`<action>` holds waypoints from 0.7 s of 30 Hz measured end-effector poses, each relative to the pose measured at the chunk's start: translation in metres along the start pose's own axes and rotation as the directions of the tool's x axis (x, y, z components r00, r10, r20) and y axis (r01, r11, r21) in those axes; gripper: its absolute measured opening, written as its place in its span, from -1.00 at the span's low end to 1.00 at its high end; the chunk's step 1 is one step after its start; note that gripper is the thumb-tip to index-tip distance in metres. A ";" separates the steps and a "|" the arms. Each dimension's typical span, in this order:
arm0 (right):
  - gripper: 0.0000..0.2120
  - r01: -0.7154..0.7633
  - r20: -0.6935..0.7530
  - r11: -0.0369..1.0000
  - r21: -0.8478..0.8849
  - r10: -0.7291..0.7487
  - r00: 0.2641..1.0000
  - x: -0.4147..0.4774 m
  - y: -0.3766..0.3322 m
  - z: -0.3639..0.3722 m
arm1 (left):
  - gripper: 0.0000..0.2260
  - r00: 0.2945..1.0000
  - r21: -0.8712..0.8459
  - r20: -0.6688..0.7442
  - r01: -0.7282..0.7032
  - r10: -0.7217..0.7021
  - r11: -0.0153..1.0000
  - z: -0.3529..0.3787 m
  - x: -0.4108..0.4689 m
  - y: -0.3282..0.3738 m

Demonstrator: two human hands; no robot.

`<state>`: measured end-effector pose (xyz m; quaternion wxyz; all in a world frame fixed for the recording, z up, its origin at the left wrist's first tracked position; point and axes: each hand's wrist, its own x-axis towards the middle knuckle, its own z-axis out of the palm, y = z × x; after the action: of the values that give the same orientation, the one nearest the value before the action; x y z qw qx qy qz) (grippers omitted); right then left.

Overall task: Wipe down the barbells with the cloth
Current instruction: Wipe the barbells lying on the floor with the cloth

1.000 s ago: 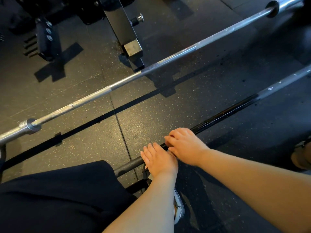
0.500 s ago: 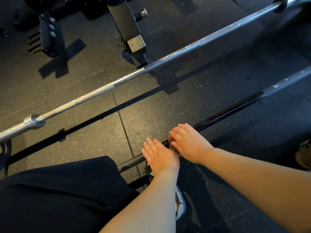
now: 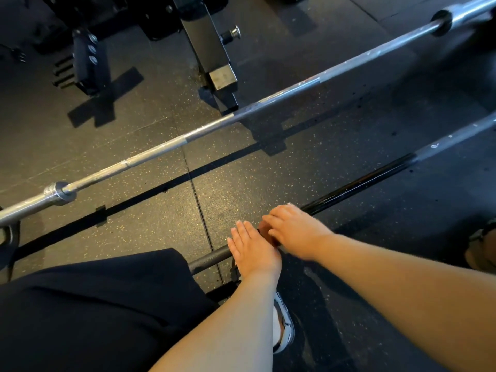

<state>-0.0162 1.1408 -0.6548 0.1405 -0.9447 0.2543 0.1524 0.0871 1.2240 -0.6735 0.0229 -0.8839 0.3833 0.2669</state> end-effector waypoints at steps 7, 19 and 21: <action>-0.42 -0.330 -0.066 0.943 0.037 0.331 0.941 -0.017 0.017 0.009 | -0.25 0.998 0.032 0.032 -0.050 0.049 0.998 -0.006 -0.002 -0.004; -0.45 -0.271 -0.179 0.945 0.185 0.303 0.936 -0.024 0.043 0.010 | -0.32 0.986 0.007 0.157 -0.065 0.063 0.998 -0.027 -0.026 -0.001; -0.44 -0.328 -0.189 0.920 0.215 0.368 0.910 -0.028 0.046 0.014 | -0.31 0.993 0.004 0.109 -0.039 0.038 0.999 -0.023 -0.034 -0.001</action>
<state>-0.0660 1.1200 -0.6662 0.1651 -0.8786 0.4460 0.0435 0.0792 1.2417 -0.6372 0.0413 -0.8604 0.3993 0.3140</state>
